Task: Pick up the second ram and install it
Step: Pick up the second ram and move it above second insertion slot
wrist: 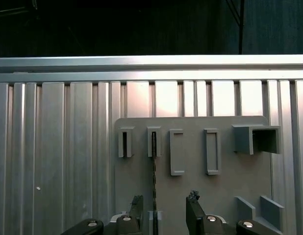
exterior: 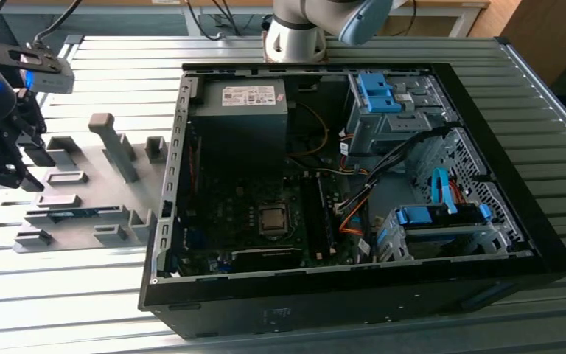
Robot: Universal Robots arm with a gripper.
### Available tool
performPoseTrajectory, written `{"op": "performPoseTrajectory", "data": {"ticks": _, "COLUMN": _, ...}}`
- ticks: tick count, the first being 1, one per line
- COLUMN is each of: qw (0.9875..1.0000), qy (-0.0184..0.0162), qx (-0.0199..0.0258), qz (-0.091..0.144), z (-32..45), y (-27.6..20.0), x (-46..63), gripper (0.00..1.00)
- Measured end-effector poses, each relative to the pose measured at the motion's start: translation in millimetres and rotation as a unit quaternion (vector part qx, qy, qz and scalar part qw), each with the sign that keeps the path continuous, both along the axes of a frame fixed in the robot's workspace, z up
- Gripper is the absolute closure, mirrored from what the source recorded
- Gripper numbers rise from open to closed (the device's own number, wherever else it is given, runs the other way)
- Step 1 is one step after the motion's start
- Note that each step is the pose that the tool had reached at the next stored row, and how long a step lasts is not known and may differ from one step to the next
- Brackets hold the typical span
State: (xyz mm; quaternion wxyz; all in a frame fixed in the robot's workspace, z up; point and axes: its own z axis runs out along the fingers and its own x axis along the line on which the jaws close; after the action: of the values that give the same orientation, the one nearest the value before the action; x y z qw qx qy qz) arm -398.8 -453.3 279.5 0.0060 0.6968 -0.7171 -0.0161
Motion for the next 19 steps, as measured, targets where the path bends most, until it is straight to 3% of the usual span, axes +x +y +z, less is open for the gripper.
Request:
{"op": "performPoseTrajectory", "data": {"ticks": 10, "qw": 1.0, "qy": -0.0002, "qx": 0.0002, "qz": 0.0, "z": -1.5, "y": 0.0, "x": 0.0, "gripper": 0.53}}
{"op": "performPoseTrajectory", "data": {"ticks": 19, "qw": 1.0, "qy": 0.0, "qx": 0.0, "qz": 0.0, "z": -12.0, "y": -1.1, "x": 0.0, "gripper": 0.53}}
